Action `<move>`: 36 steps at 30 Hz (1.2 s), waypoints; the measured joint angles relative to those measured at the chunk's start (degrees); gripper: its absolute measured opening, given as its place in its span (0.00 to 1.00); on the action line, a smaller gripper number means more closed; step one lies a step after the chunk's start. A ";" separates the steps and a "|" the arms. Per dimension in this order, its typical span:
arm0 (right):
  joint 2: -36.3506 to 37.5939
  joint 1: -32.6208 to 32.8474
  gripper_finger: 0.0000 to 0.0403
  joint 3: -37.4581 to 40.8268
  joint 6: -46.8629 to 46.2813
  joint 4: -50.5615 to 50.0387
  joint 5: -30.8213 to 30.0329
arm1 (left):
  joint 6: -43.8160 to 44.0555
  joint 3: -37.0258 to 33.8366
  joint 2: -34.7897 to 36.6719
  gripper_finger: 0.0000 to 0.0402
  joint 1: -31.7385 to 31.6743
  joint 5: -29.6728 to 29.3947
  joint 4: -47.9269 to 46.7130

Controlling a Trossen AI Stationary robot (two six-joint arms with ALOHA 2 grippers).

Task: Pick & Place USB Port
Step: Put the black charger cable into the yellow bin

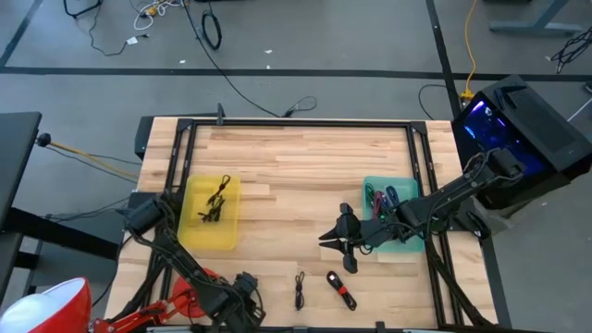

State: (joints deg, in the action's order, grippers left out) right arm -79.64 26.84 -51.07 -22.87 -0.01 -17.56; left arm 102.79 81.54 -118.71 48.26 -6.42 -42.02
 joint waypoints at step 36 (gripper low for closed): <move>0.00 -0.01 0.18 0.00 0.88 0.33 0.10 | 13.83 -0.66 21.16 0.07 1.45 -22.55 -47.94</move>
State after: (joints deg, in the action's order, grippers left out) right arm -79.64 26.83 -51.07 -21.99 0.32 -17.47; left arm 116.63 80.87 -97.55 49.70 -28.98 -89.96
